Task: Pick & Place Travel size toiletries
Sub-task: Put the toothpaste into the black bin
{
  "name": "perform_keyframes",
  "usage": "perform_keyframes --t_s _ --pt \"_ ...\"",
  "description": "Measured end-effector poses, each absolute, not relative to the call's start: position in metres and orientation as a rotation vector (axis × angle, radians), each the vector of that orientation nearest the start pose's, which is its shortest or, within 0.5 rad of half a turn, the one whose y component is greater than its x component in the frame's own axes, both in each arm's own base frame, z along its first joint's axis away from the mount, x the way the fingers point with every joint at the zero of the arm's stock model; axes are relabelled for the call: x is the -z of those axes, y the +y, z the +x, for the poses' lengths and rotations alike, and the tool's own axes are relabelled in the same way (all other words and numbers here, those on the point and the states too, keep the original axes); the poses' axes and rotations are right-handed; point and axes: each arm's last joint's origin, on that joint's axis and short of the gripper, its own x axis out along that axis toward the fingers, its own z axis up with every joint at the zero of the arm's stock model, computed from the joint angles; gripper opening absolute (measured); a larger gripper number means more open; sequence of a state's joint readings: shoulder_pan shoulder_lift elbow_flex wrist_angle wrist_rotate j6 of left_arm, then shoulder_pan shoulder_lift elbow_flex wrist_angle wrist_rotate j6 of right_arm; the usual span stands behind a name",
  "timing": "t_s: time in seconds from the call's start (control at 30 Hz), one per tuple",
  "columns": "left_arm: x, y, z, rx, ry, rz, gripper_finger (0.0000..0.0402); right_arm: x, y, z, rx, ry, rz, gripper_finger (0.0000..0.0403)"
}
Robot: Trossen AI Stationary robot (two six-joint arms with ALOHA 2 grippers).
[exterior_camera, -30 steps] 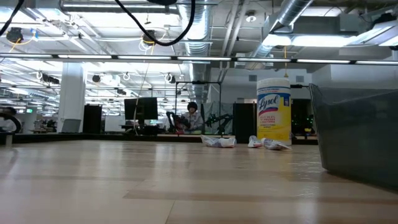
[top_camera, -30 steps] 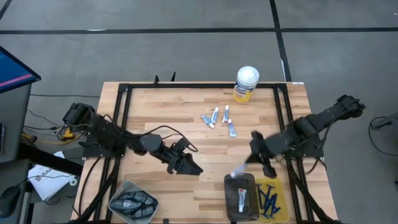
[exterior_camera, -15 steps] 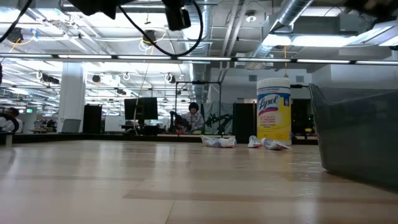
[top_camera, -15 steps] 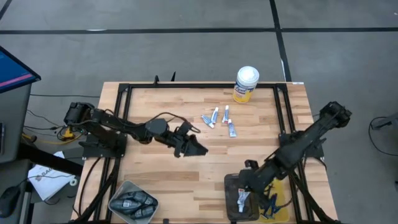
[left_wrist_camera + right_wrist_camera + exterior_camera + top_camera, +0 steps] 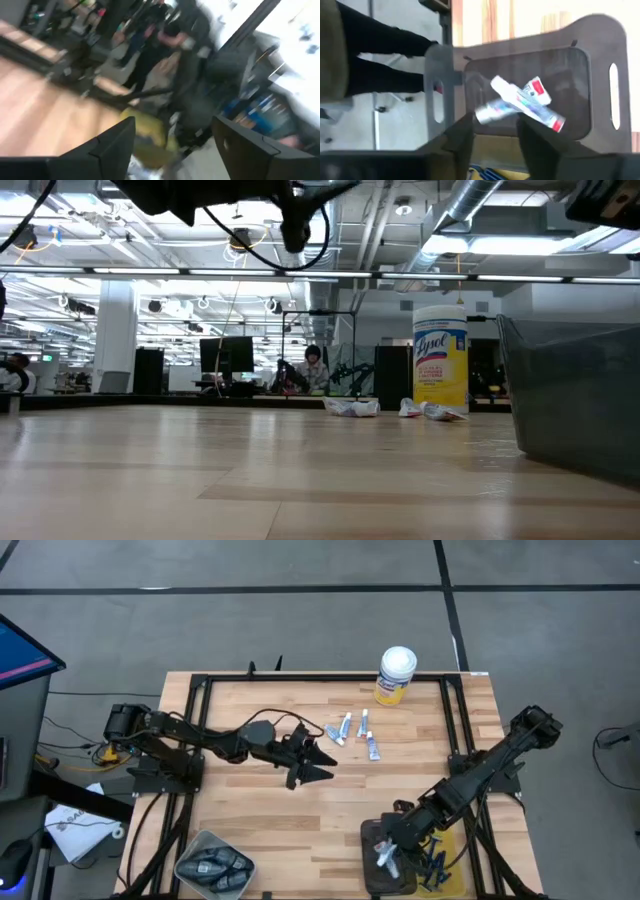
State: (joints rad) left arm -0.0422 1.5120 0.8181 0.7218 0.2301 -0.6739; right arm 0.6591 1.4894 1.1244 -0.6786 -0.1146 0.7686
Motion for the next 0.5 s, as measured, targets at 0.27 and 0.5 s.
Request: perform_keyframes --t_s 0.27,0.5 --pt "-0.216 0.008 0.319 -0.205 0.394 -0.561 0.0262 -0.281 0.163 0.229 -0.245 1.129 0.527 0.0231" --pt "-0.205 0.061 0.307 -0.551 0.39 -0.849 0.0251 -0.3 0.144 0.225 -0.191 1.027 0.576 0.0214"
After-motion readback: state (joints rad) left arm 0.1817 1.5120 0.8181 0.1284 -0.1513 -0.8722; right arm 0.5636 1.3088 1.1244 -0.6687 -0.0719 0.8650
